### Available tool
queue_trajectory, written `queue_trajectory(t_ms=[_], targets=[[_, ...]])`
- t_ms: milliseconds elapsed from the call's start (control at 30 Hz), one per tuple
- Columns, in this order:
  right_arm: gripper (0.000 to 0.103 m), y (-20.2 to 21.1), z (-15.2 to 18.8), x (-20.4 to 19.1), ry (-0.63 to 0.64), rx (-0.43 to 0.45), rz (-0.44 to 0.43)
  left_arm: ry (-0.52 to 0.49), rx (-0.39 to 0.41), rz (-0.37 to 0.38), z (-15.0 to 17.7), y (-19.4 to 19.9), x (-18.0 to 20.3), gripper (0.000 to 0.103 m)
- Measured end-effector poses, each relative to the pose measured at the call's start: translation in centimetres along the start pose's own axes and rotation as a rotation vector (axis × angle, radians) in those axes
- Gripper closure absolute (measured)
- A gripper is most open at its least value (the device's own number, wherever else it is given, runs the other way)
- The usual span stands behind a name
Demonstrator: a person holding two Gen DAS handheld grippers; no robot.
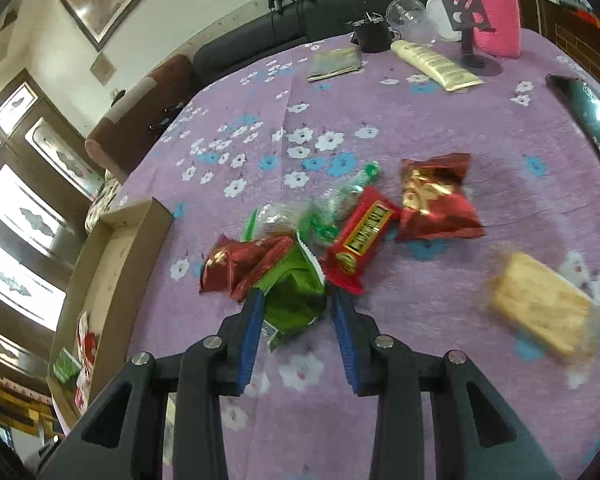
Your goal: Organize snacks
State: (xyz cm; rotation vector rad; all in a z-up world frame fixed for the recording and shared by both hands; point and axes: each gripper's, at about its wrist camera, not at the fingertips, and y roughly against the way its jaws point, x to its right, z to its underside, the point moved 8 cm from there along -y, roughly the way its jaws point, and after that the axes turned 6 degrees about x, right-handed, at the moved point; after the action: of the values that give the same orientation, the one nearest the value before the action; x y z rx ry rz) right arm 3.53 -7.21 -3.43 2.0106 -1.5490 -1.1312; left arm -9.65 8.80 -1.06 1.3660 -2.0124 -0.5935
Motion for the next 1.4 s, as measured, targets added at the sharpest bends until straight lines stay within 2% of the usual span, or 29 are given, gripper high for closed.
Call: queue_trajectory(t_ms=[200, 233, 267, 367, 400, 433, 467, 533, 700, 767, 867, 1000, 1100, 1133, 1167, 1300, 1400], targets=[[0.069, -1.3, 0.3, -0.3, 0.0, -0.009, -0.012, -0.071, -0.036, -0.059, -0.5, -3.3, 0.1, 0.041], [0.074, -1.3, 0.2, -0.3, -0.006, 0.004, -0.031, -0.08, -0.042, -0.062, -0.6, -3.9, 0.2, 0.041], [0.084, -1.4, 0.2, -0.3, -0.011, 0.004, -0.052, -0.085, -0.046, -0.065, -0.6, -4.3, 0.3, 0.041], [0.091, -1.1, 0.1, 0.2, -0.038, 0.005, -0.075, -0.092, -0.069, -0.08, -0.9, -5.9, 0.2, 0.041], [0.091, -1.1, 0.1, 0.4, -0.049, 0.002, -0.083, -0.093, -0.077, -0.087, -0.9, -6.4, 0.1, 0.043], [0.093, -1.1, 0.2, 0.5, -0.058, -0.001, -0.087, -0.095, -0.083, -0.093, -1.0, -6.9, 0.1, 0.055], [0.094, -1.0, 0.2, 0.6, -0.063, -0.003, -0.092, -0.102, -0.087, -0.102, -1.1, -7.3, 0.1, 0.06], [0.096, -0.6, 0.1, 0.8, -0.071, 0.003, -0.101, -0.118, -0.081, -0.123, -1.4, -7.6, 0.0, 0.083], [0.103, 1.0, -0.5, 0.6, -0.077, 0.042, -0.133, -0.108, -0.066, -0.117, -1.6, -7.5, 0.0, 0.084], [0.103, 1.6, -0.7, 0.3, -0.075, 0.053, -0.161, -0.091, -0.048, -0.106, -1.9, -6.9, -0.1, 0.084], [0.103, 2.0, -0.7, -0.2, -0.036, 0.061, -0.159, -0.072, -0.031, -0.1, -2.3, -6.1, -0.3, 0.084], [0.099, 1.0, -0.2, 0.5, -0.053, 0.029, -0.122, -0.06, -0.017, -0.097, -2.4, -5.4, -0.5, 0.084], [0.076, 0.6, 0.0, 0.7, -0.063, 0.031, -0.098, -0.044, -0.007, -0.08, -2.4, -4.9, -0.4, 0.084], [0.065, 0.6, 0.0, 0.8, -0.067, 0.036, -0.085, -0.038, -0.003, -0.072, -2.4, -4.5, -0.4, 0.084], [0.06, 0.4, -0.1, 0.8, -0.071, 0.039, -0.073, -0.034, 0.0, -0.066, -2.4, -4.2, -0.4, 0.084], [0.057, -0.3, -0.5, 0.3, -0.048, 0.05, 0.003, -0.022, 0.026, -0.056, -2.7, -2.7, -1.0, 0.084], [0.059, -1.0, -0.7, -0.3, -0.025, 0.057, 0.011, -0.001, 0.047, -0.05, -2.8, -1.6, -1.7, 0.084]])
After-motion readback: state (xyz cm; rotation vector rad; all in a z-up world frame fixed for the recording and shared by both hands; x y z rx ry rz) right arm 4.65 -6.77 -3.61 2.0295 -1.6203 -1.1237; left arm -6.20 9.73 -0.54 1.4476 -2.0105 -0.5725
